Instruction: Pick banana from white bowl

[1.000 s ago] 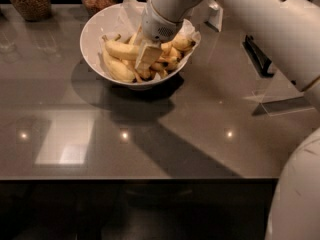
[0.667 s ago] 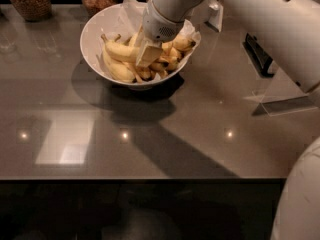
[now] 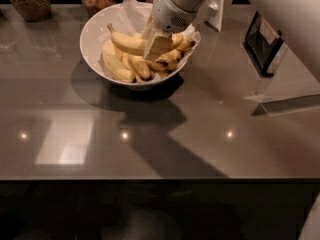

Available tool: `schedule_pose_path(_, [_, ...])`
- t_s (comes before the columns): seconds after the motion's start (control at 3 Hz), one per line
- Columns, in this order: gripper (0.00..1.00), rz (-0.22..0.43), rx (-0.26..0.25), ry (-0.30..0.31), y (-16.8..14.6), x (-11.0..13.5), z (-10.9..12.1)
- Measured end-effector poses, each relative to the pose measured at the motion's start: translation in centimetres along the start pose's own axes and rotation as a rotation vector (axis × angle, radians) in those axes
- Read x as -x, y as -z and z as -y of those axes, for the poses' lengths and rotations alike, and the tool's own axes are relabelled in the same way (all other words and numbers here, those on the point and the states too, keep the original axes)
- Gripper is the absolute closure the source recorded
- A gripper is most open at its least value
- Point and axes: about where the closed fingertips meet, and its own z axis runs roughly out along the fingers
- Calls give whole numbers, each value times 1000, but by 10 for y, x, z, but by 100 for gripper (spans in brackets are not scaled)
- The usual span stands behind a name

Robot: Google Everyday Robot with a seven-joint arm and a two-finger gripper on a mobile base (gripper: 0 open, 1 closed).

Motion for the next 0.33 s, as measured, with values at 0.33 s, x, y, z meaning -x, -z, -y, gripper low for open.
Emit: schedule_pose_path(0.33, [100,30,-2,-15,30,-9,-12])
